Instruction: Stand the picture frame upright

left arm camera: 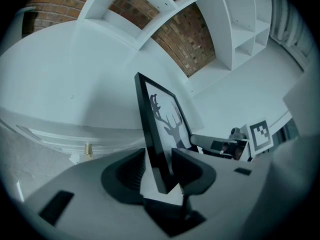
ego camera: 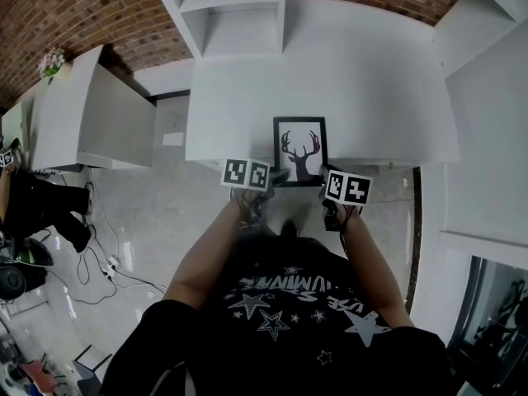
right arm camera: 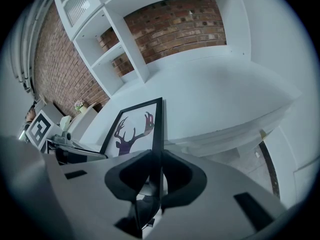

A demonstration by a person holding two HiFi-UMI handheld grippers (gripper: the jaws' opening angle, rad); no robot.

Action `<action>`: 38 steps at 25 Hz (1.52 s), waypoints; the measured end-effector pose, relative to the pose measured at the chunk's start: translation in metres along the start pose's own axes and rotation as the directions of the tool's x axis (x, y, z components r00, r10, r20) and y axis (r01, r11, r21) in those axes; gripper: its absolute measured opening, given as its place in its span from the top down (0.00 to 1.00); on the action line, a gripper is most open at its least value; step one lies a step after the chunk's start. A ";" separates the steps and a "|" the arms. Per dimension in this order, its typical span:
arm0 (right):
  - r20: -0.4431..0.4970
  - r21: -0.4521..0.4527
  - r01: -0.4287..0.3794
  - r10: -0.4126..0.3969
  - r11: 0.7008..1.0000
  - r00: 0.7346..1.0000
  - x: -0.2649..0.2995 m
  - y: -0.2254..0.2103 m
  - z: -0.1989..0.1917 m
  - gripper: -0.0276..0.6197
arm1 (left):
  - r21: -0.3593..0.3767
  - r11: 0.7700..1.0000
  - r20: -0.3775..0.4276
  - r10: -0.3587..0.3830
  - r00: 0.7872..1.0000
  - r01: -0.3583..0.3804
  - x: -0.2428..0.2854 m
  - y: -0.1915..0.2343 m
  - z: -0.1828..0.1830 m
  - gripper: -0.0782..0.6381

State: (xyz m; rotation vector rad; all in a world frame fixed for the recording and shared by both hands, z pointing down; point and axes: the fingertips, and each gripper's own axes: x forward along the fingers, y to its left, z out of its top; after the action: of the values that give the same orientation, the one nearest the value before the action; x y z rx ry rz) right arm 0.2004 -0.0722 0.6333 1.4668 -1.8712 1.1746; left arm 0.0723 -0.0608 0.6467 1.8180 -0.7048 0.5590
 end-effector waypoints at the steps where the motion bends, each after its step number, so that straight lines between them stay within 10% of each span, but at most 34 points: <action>1: -0.001 0.000 0.000 0.000 1.000 1.000 0.000 -0.001 0.000 0.84 | 0.003 1.000 -0.003 0.000 1.000 0.000 0.001 -0.002 0.000 0.66; 23: 0.010 0.027 -0.027 0.026 0.999 1.000 -0.002 0.000 0.001 0.84 | 0.011 0.996 0.059 0.087 0.994 -0.088 -0.010 0.000 0.010 0.73; 38: 0.203 -0.004 -0.126 0.124 0.992 0.971 -0.018 0.025 0.063 0.84 | 0.132 0.987 0.278 0.056 0.959 -0.096 -0.053 -0.024 0.073 0.73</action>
State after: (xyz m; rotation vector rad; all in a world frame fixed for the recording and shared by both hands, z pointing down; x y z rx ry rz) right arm 0.1903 -0.1145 0.5781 1.5427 -2.1250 1.1267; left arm 0.0543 -0.1121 0.5712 2.0337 -0.9450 0.4212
